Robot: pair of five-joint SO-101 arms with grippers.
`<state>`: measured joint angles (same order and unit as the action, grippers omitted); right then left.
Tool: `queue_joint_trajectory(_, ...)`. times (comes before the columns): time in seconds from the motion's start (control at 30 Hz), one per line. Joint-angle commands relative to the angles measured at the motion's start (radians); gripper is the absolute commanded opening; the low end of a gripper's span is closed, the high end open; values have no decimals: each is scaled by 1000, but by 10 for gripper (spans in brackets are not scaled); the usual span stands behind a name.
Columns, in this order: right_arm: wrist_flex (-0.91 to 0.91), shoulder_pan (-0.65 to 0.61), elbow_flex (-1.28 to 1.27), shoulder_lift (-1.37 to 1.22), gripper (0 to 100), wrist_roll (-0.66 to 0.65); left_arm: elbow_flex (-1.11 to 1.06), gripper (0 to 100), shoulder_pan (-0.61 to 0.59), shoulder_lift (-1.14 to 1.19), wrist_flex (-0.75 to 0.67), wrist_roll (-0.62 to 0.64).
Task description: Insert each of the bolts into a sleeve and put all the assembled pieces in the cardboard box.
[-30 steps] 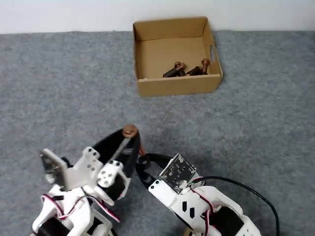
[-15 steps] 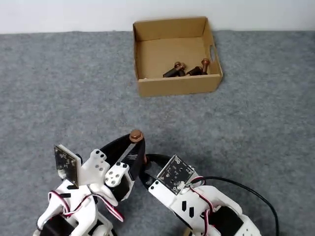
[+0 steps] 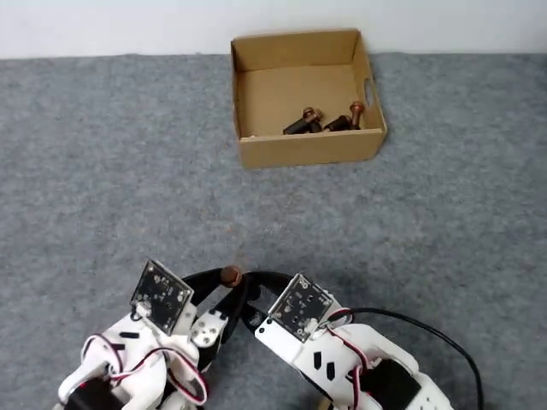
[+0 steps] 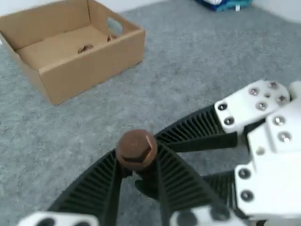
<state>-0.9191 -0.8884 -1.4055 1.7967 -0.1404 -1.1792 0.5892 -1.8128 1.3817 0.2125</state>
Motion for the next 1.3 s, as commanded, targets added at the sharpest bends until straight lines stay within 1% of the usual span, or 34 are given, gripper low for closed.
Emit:
queue_joint_trajectory(0.0, 16, 1, 77, 8, 8, -5, 21, 58, -8, 2, 48, -21)
queue_joint_trajectory(0.1, 16, 1, 72, 8, 8, -5, 21, 179, -9, 5, 48, -20)
queue_joint_trajectory(0.17, 16, 1, 69, 8, 8, -21, 22, 232, -12, 5, 49, -18)
queue_joint_trajectory(0.27, 16, 1, 61, 8, 8, -60, 59, 239, -9, 6, 46, -17)
queue_joint_trajectory(0.47, 16, 2, 60, 8, 8, -61, 128, 239, -17, 6, 51, -17)
queue_joint_trajectory(0.53, 16, 19, 60, 8, 8, -61, 145, 216, -17, 3, 46, -17)
queue_joint_trajectory(0.57, 16, 39, 60, 8, 8, -58, 153, 186, -17, 2, 41, -17)
queue_joint_trajectory(0.7, 15, 171, 81, 7, 8, 66, 188, 2, -17, 0, -29, -21)
queue_joint_trajectory(0.73, 10, 213, 86, 7, 8, 97, 189, 5, -18, 0, -49, -21)
queue_joint_trajectory(0.77, -8, 252, 92, 7, 8, 124, 186, 17, -34, 0, -66, -21)
queue_joint_trajectory(0.83, -67, 331, 117, 7, 8, 175, 160, 3, -109, 0, -92, -25)
queue_joint_trajectory(0.9, -130, 395, 149, 7, 8, 218, 91, 5, -213, 0, -123, -26)
queue_joint_trajectory(1.0, -188, 466, 206, 5, 8, 230, -21, 5, -374, 0, -178, -26)
queue_joint_trajectory(1.07, -214, 496, 233, 5, 8, 230, -102, 5, -457, 0, -229, -26)
queue_joint_trajectory(1.13, -245, 512, 258, 5, 8, 230, -191, 5, -512, 0, -265, -26)
queue_joint_trajectory(1.27, -286, 512, 333, -44, 8, 232, -348, 5, -586, 0, -325, -26)
